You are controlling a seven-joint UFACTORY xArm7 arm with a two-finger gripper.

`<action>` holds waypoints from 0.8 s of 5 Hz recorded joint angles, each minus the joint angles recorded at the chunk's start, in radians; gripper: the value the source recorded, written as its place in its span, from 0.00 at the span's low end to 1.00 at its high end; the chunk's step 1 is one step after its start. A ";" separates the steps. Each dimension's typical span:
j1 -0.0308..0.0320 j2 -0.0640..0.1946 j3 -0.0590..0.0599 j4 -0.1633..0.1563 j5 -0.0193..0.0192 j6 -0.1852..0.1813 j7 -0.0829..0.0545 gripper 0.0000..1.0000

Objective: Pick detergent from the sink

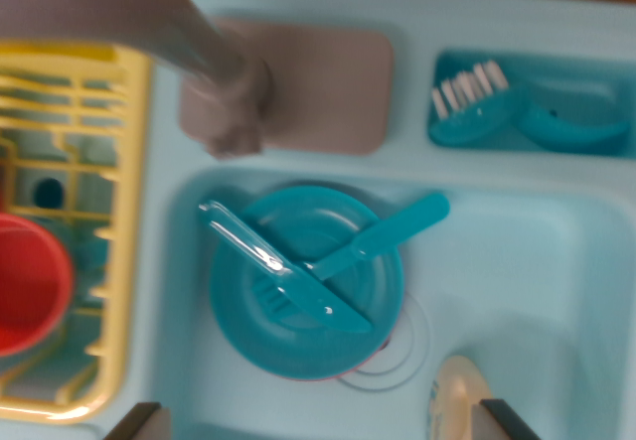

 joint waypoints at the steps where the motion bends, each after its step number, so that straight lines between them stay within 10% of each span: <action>1: 0.0000 0.000 0.000 0.000 0.0000 0.000 0.000 0.00; 4: -0.0216 0.021 -0.024 -0.089 0.0154 -0.093 -0.070 0.00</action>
